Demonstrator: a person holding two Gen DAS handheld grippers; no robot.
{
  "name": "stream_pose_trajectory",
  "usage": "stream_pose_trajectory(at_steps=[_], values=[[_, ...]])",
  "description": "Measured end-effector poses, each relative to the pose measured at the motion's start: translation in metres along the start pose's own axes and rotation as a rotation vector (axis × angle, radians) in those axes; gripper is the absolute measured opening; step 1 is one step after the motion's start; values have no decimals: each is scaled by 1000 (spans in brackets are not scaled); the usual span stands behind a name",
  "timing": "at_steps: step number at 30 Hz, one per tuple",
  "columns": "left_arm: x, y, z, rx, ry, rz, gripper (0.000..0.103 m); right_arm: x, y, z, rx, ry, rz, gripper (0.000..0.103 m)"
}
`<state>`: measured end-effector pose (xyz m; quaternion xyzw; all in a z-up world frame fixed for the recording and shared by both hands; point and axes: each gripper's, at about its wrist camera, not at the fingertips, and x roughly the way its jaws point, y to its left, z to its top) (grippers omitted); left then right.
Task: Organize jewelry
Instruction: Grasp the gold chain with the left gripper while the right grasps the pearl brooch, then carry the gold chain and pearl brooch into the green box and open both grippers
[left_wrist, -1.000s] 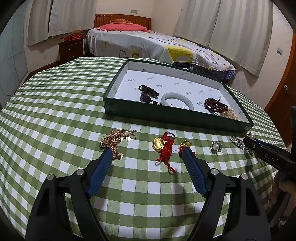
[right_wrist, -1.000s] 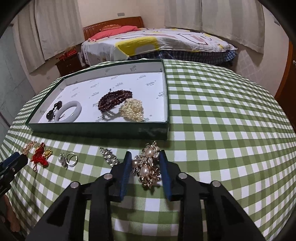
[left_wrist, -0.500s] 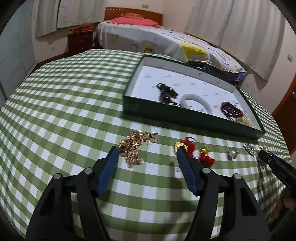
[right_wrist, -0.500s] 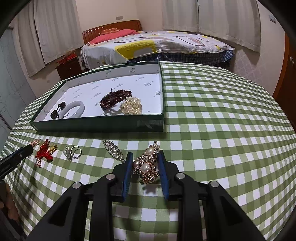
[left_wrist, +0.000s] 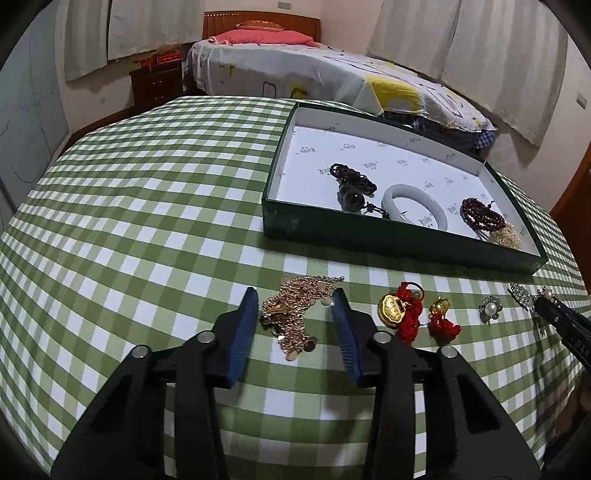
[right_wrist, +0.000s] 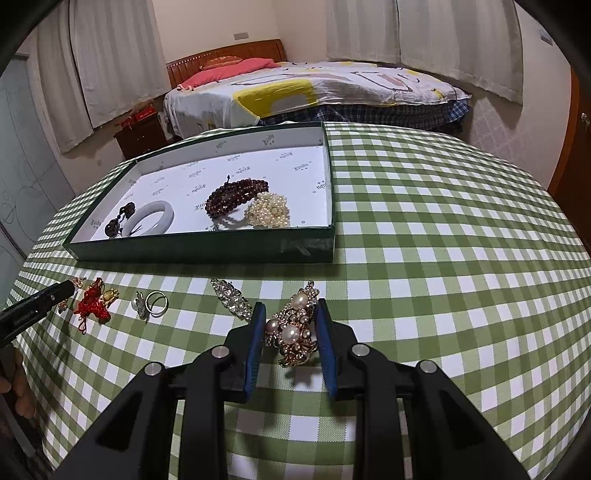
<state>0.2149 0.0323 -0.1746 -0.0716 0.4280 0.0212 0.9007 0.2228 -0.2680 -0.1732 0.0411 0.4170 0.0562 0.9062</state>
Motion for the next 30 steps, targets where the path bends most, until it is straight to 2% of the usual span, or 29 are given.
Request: stream_pose_trajectory(at_steps=[4, 8, 11, 15, 20, 26, 30], values=[[2, 0, 2, 29, 5, 24, 28, 0, 0, 0, 1, -1, 1, 28], [4, -11, 3, 122, 12, 75, 28, -1, 0, -1, 3, 0, 6, 28], [4, -8, 3, 110, 12, 69, 30, -1, 1, -1, 1, 0, 9, 28], [3, -11, 2, 129, 10, 50, 16, -1, 1, -1, 3, -2, 10, 28], [3, -12, 1, 126, 5, 47, 15, -2, 2, -1, 5, -11, 12, 28], [-10, -13, 0, 122, -53, 47, 14, -8, 0, -2, 14, -32, 21, 28], [-16, -14, 1, 111, -65, 37, 14, -13, 1, 1, 14, -49, 27, 28]])
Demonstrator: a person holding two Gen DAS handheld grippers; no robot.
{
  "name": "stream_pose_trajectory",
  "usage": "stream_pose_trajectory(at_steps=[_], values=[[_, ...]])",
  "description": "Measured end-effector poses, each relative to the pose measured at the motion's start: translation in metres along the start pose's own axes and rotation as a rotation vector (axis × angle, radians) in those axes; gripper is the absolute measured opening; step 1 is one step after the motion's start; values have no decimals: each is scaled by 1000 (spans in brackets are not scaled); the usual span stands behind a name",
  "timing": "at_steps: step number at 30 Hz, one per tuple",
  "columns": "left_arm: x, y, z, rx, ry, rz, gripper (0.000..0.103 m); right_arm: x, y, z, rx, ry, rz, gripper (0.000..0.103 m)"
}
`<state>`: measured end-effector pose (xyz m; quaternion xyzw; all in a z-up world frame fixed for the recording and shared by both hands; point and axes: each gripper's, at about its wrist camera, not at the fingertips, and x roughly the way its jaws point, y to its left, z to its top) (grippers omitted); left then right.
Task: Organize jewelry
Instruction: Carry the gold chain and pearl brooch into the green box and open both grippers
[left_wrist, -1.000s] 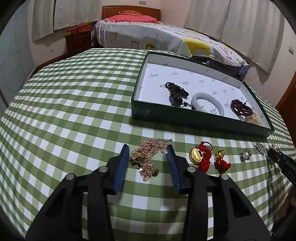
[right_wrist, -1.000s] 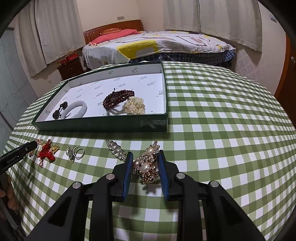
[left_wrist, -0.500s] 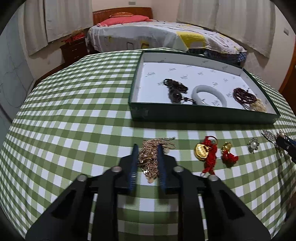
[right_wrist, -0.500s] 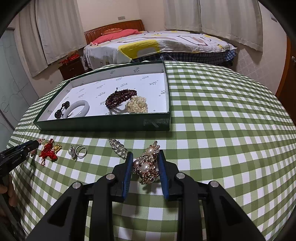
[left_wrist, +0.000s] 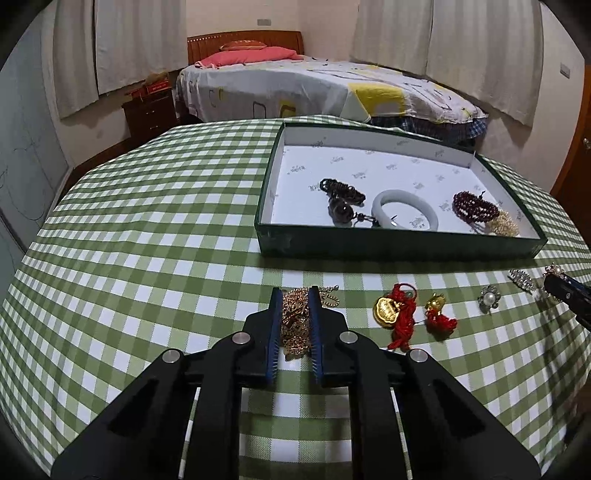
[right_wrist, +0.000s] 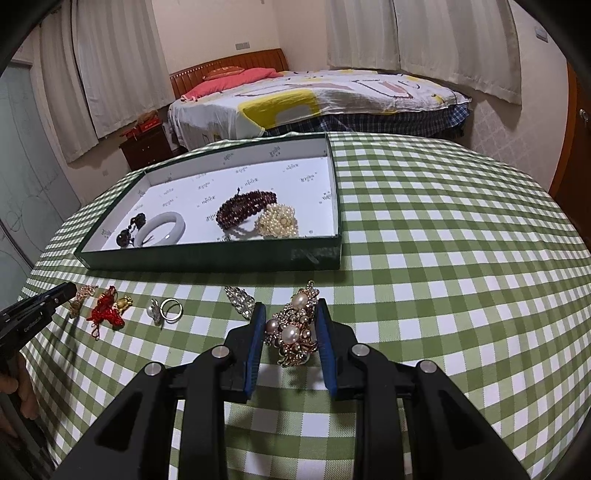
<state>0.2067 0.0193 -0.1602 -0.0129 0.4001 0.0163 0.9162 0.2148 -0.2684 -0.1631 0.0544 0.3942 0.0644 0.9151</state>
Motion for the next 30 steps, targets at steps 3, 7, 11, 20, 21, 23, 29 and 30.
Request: stream_pose_trajectory(at_steps=[3, 7, 11, 20, 21, 23, 29, 30], values=[[-8, 0, 3, -4, -21, -4, 14, -4, 0, 1, 2, -12, 5, 28], [-19, -1, 7, -3, -46, -8, 14, -9, 1, 3, 0, -24, 7, 28], [-26, 0, 12, -6, -64, -5, 14, -13, 2, 4, -2, -36, 9, 28], [-44, 2, 18, -15, -103, -14, 14, -24, 4, 10, -8, -68, 14, 28], [-45, 2, 19, -16, -106, -14, 14, -25, 4, 10, -9, -69, 14, 28], [-47, 2, 20, -19, -112, -13, 14, -26, 5, 11, -10, -73, 15, 28], [-56, 1, 25, -19, -133, -19, 14, -29, 7, 13, -12, -86, 18, 28], [-57, 1, 26, -19, -137, -20, 14, -30, 7, 14, -12, -88, 18, 28]])
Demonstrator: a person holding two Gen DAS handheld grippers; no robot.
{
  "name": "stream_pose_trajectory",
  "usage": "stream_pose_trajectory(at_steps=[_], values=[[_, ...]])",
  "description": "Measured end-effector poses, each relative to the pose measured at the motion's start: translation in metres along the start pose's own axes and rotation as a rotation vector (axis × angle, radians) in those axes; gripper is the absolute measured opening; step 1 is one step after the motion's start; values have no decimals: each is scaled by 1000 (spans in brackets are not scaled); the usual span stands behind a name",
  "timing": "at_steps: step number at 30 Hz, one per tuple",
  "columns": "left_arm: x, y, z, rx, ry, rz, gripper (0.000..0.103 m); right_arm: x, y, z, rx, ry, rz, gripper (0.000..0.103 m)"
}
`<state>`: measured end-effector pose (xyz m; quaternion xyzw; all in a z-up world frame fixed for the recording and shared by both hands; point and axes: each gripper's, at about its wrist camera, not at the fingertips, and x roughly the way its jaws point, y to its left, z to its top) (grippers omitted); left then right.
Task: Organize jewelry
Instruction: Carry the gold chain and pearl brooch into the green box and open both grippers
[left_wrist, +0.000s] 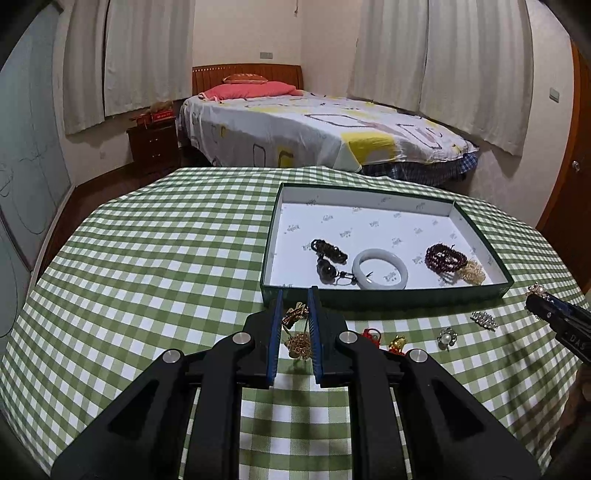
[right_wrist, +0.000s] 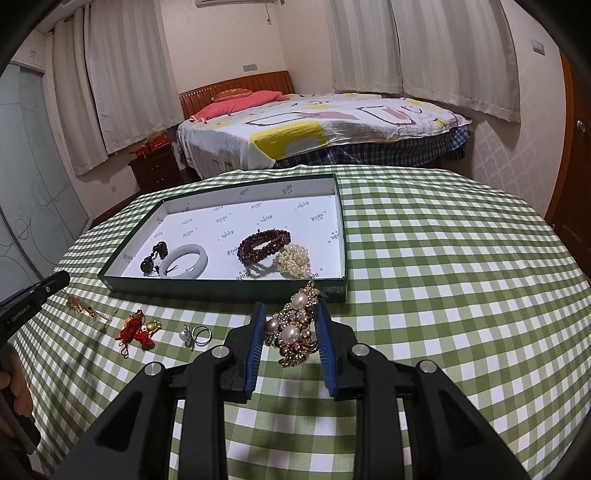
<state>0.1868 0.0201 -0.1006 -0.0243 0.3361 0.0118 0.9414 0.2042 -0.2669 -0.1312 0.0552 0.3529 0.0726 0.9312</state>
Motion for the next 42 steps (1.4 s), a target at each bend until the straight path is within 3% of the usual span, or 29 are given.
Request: stream_pose_trajectory(at_steps=[15, 24, 27, 42], values=[[-17, -7, 19, -1, -52, -28, 14, -11, 6, 8, -7, -34, 15, 28], [-21, -18, 47, -1, -102, -83, 14, -17, 13, 33, -23, -92, 37, 28], [-17, -24, 60, 4, -121, -104, 5, -15, 16, 44, -29, -109, 45, 28], [39, -39, 117, 15, -152, -141, 5, 27, 13, 81, -50, -136, 35, 28]])
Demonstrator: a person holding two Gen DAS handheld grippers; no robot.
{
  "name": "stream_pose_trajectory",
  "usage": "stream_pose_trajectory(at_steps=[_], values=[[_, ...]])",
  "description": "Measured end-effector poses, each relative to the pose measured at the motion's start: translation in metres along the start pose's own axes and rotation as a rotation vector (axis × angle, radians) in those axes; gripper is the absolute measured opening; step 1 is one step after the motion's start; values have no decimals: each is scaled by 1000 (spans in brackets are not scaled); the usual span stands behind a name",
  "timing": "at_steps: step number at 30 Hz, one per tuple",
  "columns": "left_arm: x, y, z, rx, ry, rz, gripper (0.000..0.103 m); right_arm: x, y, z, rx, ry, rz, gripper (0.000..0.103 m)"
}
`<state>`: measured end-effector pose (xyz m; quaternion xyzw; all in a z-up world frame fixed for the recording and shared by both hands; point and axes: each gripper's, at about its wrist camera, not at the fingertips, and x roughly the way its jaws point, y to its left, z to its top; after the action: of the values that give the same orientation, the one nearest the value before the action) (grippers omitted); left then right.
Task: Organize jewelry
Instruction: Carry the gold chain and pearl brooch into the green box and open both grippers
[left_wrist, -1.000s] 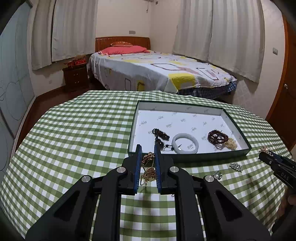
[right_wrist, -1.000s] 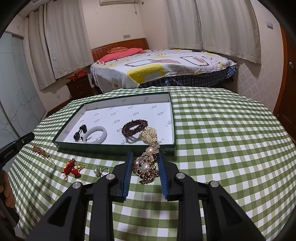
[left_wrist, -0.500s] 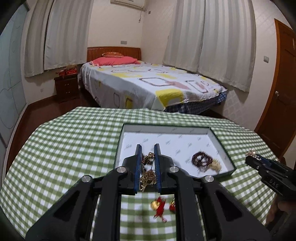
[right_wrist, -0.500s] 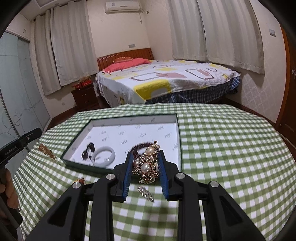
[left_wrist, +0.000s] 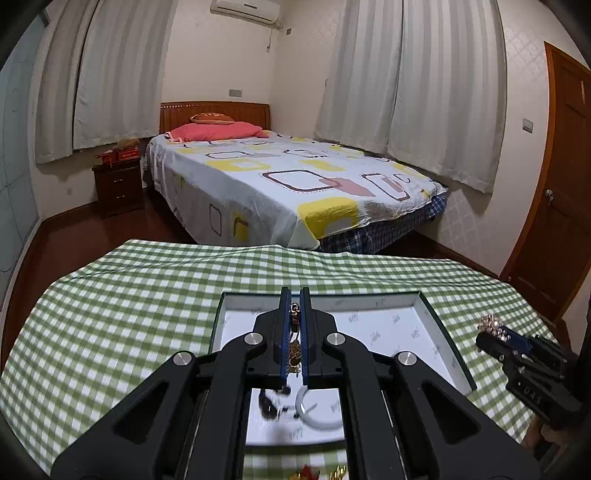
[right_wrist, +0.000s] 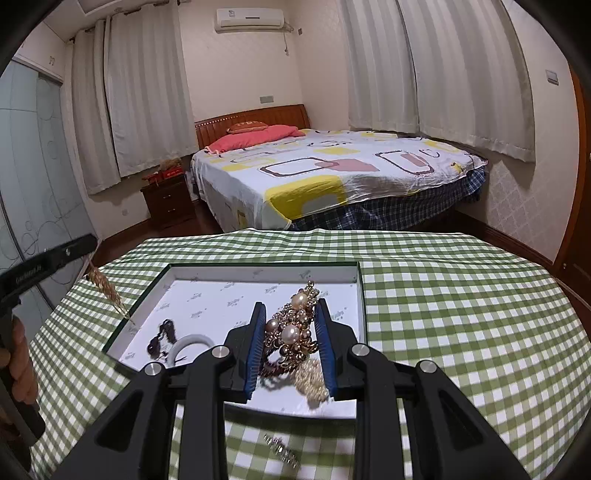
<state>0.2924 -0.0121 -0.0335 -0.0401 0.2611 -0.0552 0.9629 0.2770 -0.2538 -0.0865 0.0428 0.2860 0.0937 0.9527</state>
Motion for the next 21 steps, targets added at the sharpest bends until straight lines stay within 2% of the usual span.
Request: stream_pose_trajectory(at_steps=[7, 15, 21], values=[[50, 3, 6, 7, 27, 24, 5, 34, -6, 7, 6, 19, 3, 28], [116, 17, -12, 3, 147, 83, 5, 86, -16, 1, 9, 115, -18, 28], [143, 20, -27, 15, 235, 114, 5, 105, -20, -6, 10, 191, -28, 28]])
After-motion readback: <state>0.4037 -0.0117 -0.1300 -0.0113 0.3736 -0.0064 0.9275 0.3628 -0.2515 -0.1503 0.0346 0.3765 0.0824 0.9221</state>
